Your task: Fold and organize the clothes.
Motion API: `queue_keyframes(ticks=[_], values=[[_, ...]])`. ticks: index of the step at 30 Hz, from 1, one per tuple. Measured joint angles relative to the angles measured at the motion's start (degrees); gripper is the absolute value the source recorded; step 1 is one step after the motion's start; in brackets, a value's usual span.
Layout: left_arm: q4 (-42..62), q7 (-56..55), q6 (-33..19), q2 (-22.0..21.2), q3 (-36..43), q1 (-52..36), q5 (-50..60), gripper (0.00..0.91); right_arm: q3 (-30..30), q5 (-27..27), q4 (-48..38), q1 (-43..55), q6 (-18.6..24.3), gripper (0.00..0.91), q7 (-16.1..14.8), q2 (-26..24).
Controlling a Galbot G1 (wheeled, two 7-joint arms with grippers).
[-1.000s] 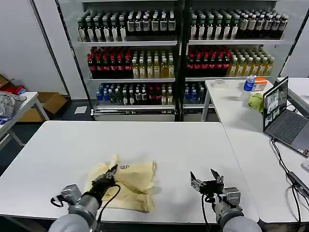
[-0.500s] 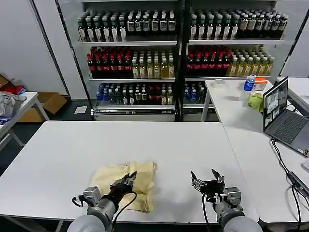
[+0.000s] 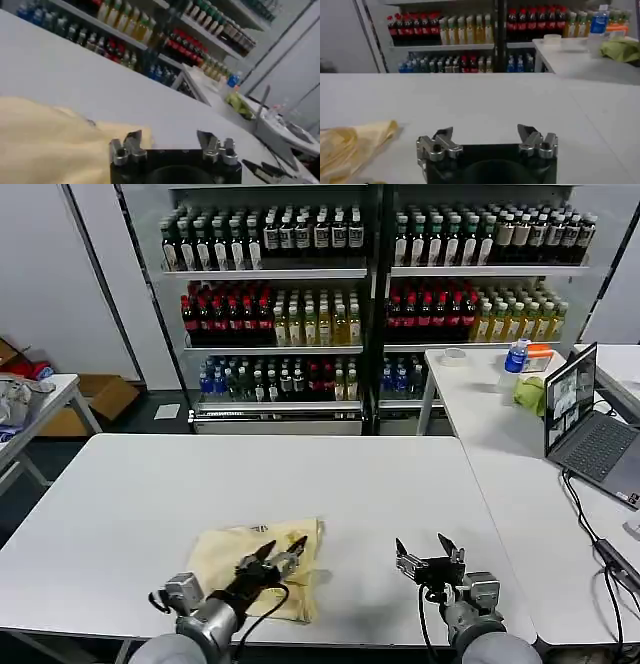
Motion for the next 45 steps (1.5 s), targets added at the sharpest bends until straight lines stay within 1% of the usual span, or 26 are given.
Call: queue_keyframes(ticks=[5, 12, 19, 28, 45], values=[[-0.4, -0.5, -0.5, 2.0, -6.3, 2.3, 0.0, 0.907, 0.1, 0.0, -0.1, 0.2, 0.1, 0.907, -0.1, 0.3], [1.0, -0.8, 0.1, 4.9, -16.7, 5.6, -1.3, 0.907, 0.0, -0.1, -0.3, 0.3, 0.1, 0.907, 0.0, 0.6], [4.4, -1.1, 0.5, 6.3, -22.1, 6.6, -5.4, 0.907, 0.2, -0.2, -0.3, -0.1, 0.1, 0.907, 0.0, 0.8], [7.8, -0.7, 0.8, 5.8, -23.0, 5.9, -10.9, 0.907, 0.6, -0.3, -0.1, -0.5, 0.0, 0.907, 0.2, 0.7], [12.2, -0.6, 0.8, 4.2, -18.7, 4.0, -13.9, 0.907, 1.7, -0.6, 1.3, -1.8, -0.4, 0.907, 0.6, 0.9]])
